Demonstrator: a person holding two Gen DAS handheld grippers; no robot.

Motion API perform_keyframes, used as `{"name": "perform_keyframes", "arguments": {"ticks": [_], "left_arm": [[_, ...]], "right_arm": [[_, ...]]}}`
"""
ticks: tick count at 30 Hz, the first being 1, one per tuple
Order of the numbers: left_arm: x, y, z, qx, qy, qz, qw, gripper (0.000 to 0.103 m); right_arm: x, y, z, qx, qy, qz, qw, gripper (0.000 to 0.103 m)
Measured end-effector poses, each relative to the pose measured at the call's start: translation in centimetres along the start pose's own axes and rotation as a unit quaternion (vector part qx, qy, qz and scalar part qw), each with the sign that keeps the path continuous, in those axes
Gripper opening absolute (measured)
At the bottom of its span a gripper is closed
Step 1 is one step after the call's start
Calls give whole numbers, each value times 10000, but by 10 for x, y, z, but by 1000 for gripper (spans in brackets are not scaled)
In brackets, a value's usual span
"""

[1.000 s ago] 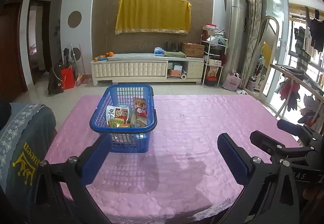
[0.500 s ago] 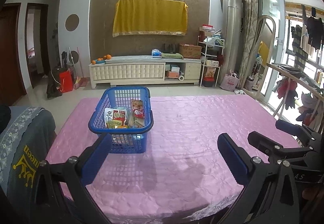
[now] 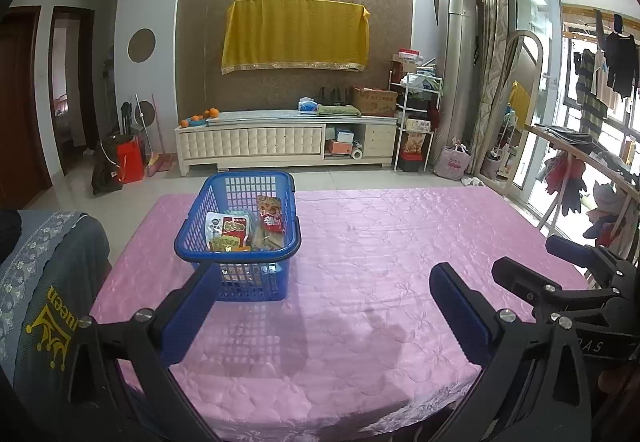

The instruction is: Organize snacks

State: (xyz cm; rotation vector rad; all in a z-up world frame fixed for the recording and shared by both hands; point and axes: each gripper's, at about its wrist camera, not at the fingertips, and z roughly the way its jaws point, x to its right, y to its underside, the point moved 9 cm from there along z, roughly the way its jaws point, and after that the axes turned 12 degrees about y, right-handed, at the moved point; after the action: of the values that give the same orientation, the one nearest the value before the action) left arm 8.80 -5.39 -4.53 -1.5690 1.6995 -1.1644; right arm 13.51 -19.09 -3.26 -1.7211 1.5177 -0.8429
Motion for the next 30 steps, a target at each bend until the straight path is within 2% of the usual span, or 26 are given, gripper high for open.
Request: {"name": "perform_keyframes", "arguments": {"ticks": [30], "left_arm": [[6, 2, -1, -46, 94, 70, 9999, 103]], "right_arm": [[-1, 1, -2, -68, -26, -12, 10000, 103]]}}
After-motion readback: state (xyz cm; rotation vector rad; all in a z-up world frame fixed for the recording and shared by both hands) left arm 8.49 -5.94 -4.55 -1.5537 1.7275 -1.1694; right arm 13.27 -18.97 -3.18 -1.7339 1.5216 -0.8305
